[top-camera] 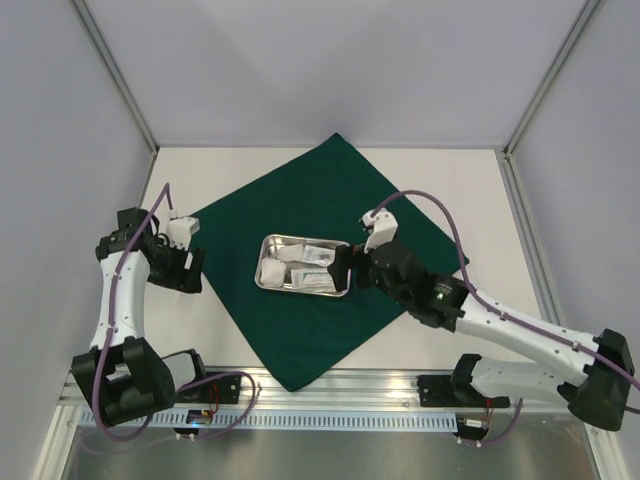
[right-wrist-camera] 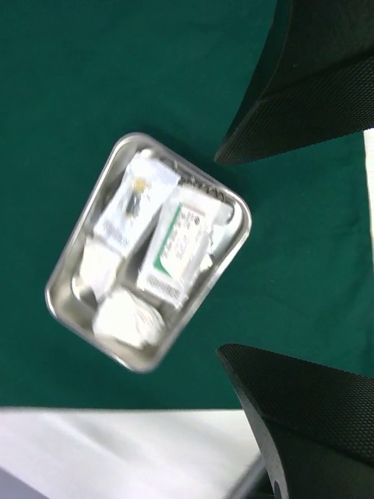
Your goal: Prepare the surgical pack
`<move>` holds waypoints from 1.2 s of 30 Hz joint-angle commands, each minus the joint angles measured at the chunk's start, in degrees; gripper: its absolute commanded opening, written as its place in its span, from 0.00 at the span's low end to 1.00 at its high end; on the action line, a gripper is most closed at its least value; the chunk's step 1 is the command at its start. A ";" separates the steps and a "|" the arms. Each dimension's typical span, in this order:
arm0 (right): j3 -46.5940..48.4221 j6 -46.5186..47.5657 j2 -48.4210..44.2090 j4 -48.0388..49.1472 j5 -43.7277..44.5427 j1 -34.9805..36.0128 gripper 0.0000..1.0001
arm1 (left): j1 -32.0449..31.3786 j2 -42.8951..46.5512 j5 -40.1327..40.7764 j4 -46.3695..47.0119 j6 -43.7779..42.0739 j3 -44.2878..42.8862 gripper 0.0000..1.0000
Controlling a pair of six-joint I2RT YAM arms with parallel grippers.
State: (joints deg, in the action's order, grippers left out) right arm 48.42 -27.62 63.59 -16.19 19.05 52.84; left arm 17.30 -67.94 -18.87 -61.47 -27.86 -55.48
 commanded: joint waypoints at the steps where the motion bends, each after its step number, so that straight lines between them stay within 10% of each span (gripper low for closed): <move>1: 0.18 17.57 -6.19 -1.66 7.84 9.37 1.00 | 0.10 4.73 1.46 -3.21 -1.58 0.20 0.81; 14: -22.94 14.08 -28.35 14.11 -22.14 16.83 1.00 | 0.02 23.99 13.85 -7.60 -1.85 9.08 0.89; 23: -18.02 26.82 -2.74 11.78 3.00 42.76 1.00 | 0.02 26.54 16.58 -10.16 2.19 8.20 0.89; 36: -6.86 31.22 27.54 28.49 0.99 45.69 0.85 | 0.10 27.78 18.17 -9.81 2.90 8.29 0.89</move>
State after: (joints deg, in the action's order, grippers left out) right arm 38.74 2.22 88.29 5.69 18.81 98.56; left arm 17.30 -40.58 -1.61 -71.02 -26.48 -46.26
